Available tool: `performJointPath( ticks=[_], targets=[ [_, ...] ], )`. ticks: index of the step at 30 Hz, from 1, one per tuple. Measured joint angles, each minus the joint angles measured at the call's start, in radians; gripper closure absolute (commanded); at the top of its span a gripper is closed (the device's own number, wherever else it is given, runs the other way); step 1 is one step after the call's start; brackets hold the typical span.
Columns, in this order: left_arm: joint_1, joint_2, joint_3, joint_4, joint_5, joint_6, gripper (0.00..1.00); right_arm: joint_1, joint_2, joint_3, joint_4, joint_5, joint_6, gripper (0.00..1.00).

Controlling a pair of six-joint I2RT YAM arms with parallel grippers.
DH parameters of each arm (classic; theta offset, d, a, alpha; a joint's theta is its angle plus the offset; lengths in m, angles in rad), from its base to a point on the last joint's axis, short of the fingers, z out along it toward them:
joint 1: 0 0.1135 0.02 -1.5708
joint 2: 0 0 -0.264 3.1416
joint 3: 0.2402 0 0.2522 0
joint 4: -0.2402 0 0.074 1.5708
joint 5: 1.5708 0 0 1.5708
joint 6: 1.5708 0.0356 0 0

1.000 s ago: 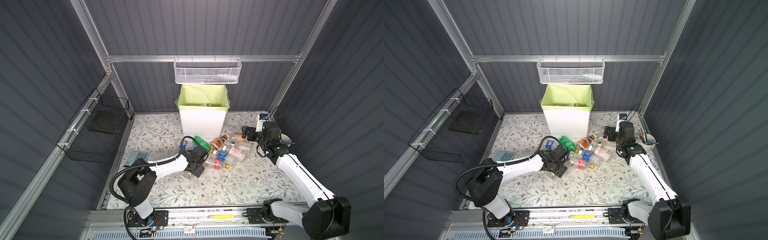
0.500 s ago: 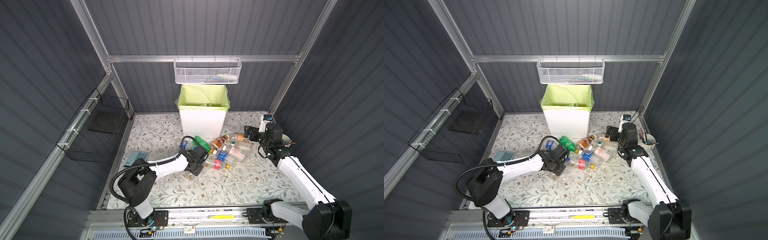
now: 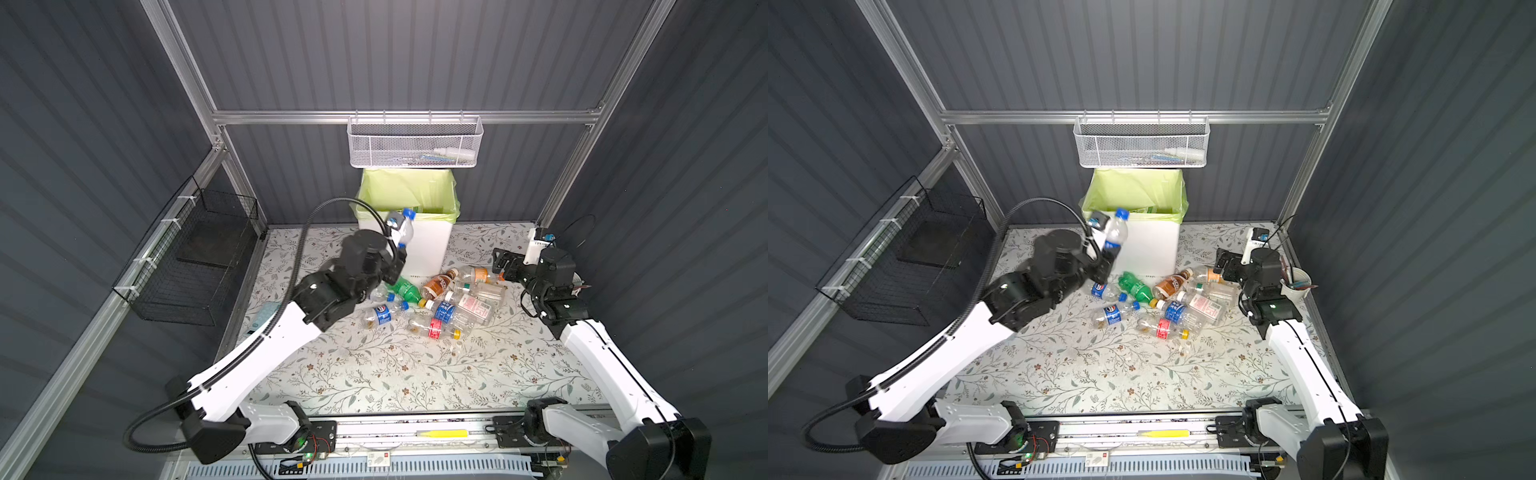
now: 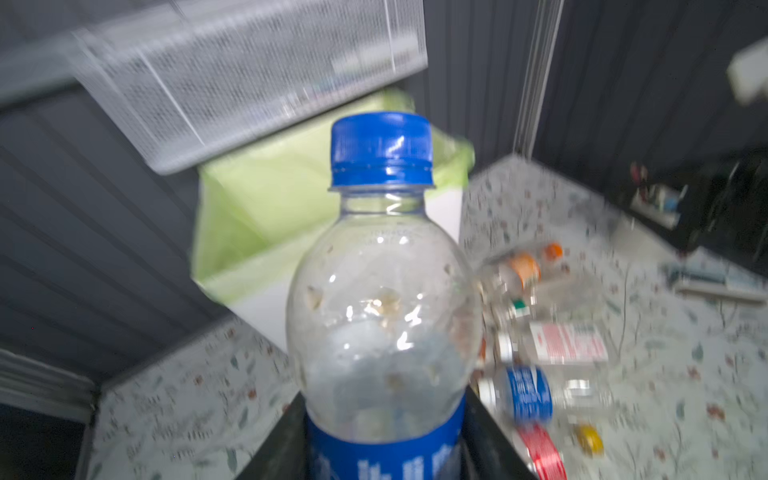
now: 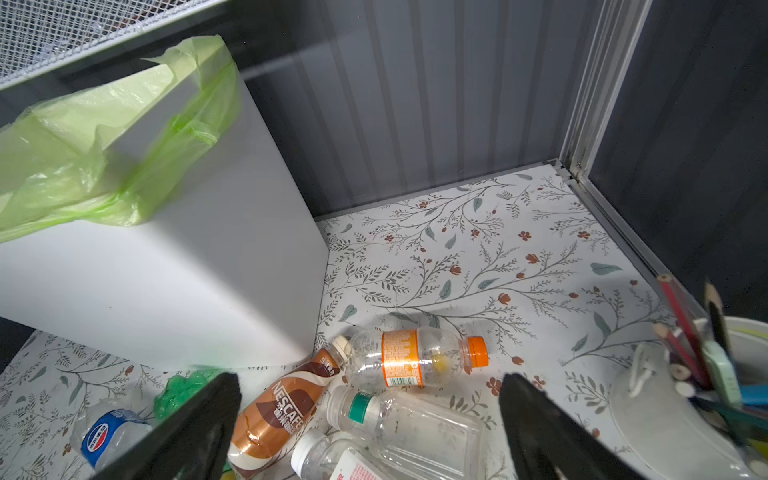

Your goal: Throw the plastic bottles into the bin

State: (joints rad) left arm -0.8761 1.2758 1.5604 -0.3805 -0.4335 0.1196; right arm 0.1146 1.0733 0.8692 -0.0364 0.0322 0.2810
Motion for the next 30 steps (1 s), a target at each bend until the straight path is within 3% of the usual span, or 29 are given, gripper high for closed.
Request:
performJointPath(
  ticks=[4,7,9,16,18,22,30],
  targets=[
    [0.001,-0.006,0.108,0.226,-0.011,0.122,0.45,0.0,-0.022,-0.017,0.006,-0.004,0.0,0.01],
    [0.028,0.099,0.253,0.317,0.02,0.154,0.43,-0.001,-0.042,-0.032,0.005,-0.005,0.0,0.01],
    [0.066,0.185,0.307,0.355,0.063,0.142,0.35,-0.001,-0.049,-0.033,0.005,-0.008,0.0,0.01],
    [0.219,0.624,0.469,0.271,0.174,0.027,0.01,-0.001,-0.055,-0.033,0.002,-0.021,-0.001,0.01],
    [0.227,0.68,0.463,0.223,0.181,0.021,0.0,-0.003,-0.056,-0.033,-0.002,-0.02,-0.001,0.01],
    [0.22,0.642,0.439,0.213,0.192,0.022,0.0,-0.011,-0.062,-0.033,-0.011,-0.012,0.006,0.01],
    [0.214,0.317,0.33,0.353,0.185,0.035,0.0,-0.019,-0.063,-0.055,-0.017,-0.005,0.034,0.01]
  ],
)
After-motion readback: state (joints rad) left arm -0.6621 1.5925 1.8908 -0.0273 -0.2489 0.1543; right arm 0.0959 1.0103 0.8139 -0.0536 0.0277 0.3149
